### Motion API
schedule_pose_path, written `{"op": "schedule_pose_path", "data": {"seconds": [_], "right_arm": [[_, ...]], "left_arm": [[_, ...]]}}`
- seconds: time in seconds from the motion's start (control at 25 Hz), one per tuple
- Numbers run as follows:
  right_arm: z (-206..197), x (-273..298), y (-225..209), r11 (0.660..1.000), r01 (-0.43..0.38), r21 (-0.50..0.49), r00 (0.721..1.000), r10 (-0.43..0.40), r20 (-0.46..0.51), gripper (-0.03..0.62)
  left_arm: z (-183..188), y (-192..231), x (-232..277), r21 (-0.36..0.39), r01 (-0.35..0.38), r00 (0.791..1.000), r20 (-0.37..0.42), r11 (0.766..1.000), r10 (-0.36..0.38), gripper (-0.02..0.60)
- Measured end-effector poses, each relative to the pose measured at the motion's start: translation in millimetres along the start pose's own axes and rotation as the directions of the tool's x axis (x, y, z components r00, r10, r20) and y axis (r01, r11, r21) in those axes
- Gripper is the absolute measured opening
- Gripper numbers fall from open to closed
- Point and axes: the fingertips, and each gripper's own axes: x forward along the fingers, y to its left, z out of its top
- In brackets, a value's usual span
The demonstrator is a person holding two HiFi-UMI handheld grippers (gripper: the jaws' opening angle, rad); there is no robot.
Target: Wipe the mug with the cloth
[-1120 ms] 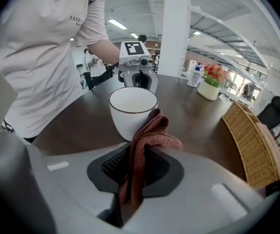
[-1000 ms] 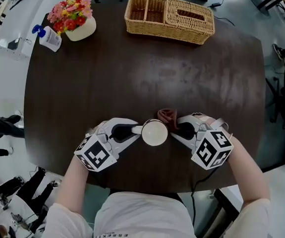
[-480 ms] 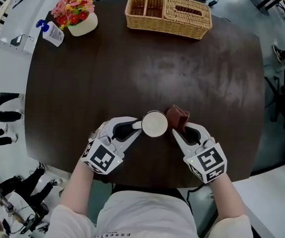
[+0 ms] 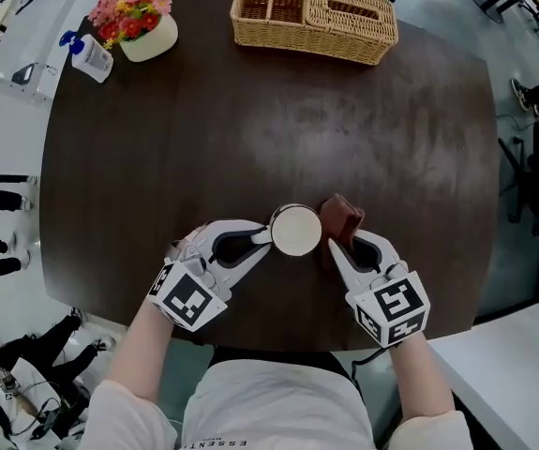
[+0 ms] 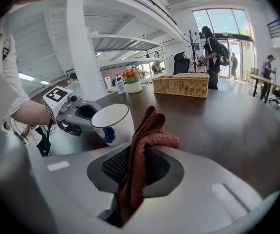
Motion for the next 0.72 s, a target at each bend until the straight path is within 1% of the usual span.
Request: {"op": "schedule_pose_path", "data": {"seconds": [0.12,0.2,0.32,0.44,0.6,0.72], "right_arm": [[0.7,-1.6,-3.1,1.000,0.016,0.005,1.000,-0.016,-0.001,0.083],[3.8,0.2,-5.0,0.999,0.031,0.012,1.000,-0.031,-0.002,0.084],[6.2,-2.8,-9.0,0.998,0.049,0.025,0.999,-0.049,0.002,0.084],[12.4,-8.4,-10.8,0.998,0.057,0.040,0.998,-0.058,0.019,0.084],[28.9,-3.2,-4.7,0.998,0.032,0.050,0.996,-0.036,0.083,0.083],[43.3,7.5,9.8,0.999,-0.025,0.030,0.986,0.019,0.167,0.083]], "left_arm": [[6.9,-2.0,-1.2,-0.021,0.002,0.999,0.035,1.000,-0.001,0.067],[15.3,3.9,-7.4,-0.030,0.007,0.996,0.084,1.000,-0.005,0.067],[36.4,11.6,-17.1,-0.041,0.006,0.990,0.142,0.999,0.000,0.067],[65.3,15.4,-24.7,-0.021,0.006,0.987,0.161,1.000,-0.003,0.067],[102.7,16.2,-32.9,0.013,0.026,0.981,0.192,1.000,-0.028,0.066],[118.2,16.1,-36.0,0.024,0.034,0.976,0.216,0.999,-0.038,0.066]]}}
